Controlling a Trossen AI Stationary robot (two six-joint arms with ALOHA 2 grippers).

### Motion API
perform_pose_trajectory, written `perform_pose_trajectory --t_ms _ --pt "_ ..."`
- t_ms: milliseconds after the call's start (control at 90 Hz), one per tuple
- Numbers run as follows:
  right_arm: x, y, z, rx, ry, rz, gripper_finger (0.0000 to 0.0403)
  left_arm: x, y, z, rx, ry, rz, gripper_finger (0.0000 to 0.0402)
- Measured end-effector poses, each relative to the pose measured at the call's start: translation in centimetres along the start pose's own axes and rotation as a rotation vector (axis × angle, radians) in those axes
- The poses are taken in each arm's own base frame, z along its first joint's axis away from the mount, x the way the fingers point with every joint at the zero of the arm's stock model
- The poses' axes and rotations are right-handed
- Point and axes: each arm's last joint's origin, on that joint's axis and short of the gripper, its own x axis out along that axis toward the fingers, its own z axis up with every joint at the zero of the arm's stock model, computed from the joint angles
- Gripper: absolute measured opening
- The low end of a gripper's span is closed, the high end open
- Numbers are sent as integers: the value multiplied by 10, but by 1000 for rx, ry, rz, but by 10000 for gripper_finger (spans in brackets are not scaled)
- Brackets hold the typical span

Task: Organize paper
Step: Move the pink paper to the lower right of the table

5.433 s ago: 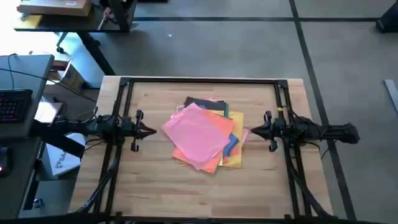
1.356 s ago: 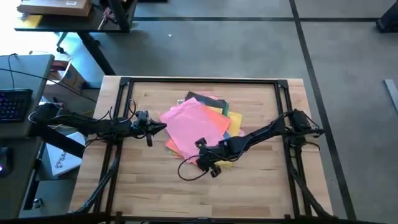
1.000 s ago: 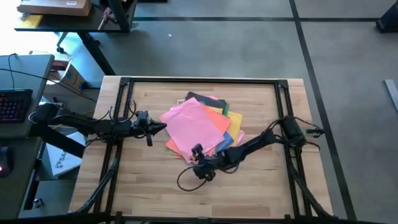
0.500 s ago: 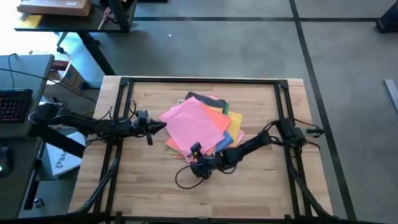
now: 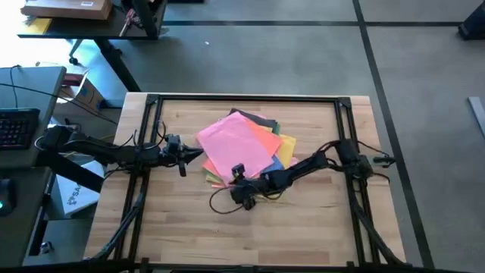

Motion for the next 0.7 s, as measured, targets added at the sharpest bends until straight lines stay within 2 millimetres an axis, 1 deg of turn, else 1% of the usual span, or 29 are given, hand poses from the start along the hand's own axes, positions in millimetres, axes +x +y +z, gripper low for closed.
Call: perform_pose_trajectory --t_ms 122,211,311,389,456,567,700 --pt "3 -12 -8 83 21 20 54 0 0 0 -7 1 -1 0" --pt "4 -14 -9 105 29 21 13 0 0 0 -8 3 -6 0" --pt "0 -13 -7 112 28 23 6 0 0 0 -14 6 -9 0" --pt "-8 -12 -2 115 30 20 2 0 0 -1 -13 14 -11 0" --pt "-21 -13 8 123 13 -4 1 0 0 -2 -10 23 -15 0" --pt "-52 -15 27 138 -29 -20 0 0 1 -4 -10 51 -10 0" --pt "-90 -9 41 164 -23 20 0 0 2 -7 -24 85 -3 0"
